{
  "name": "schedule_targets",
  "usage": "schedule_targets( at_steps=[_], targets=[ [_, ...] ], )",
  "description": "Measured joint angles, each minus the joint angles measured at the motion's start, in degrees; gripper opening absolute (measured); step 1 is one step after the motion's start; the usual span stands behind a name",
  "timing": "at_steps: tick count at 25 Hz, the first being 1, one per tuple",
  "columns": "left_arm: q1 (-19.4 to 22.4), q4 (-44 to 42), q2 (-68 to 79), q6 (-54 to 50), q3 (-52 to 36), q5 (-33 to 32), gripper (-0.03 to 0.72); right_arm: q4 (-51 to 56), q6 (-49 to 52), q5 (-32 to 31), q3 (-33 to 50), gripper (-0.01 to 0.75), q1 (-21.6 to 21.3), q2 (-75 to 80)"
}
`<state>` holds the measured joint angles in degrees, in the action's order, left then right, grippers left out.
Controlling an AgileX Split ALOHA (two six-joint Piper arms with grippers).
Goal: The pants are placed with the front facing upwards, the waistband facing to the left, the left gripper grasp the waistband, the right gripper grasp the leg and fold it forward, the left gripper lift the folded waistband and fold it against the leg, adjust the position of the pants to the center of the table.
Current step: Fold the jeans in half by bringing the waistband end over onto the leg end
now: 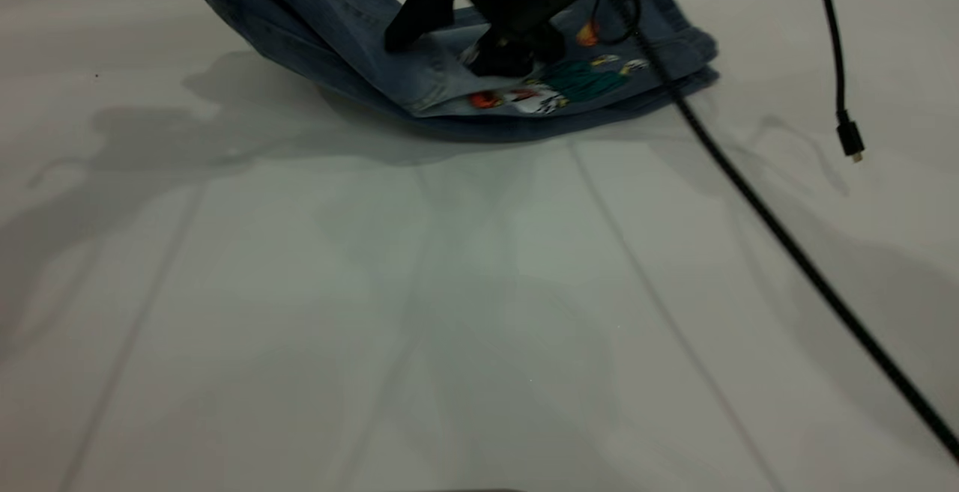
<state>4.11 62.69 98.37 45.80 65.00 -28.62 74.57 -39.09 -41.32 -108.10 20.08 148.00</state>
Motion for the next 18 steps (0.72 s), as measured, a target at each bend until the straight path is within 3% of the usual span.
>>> schedule_targets(
  at_steps=[8,14,18],
  targets=[
    [-3.75,-0.42,-5.31,0.06,-0.05,-0.48,0.083,-1.59,0.42,-3.97,-0.3,0.498,1.59,0.32],
    [-4.31,-0.66,-5.31,0.06,-0.05,-0.09,0.083,-9.61,1.13,-4.75,-0.3,0.498,-4.27,-3.27],
    [-7.4,-0.71,-5.31,0.06,-0.05,2.0,0.083,-16.41,4.08,-4.73,-0.36,0.498,-6.73,-3.07]
  ],
)
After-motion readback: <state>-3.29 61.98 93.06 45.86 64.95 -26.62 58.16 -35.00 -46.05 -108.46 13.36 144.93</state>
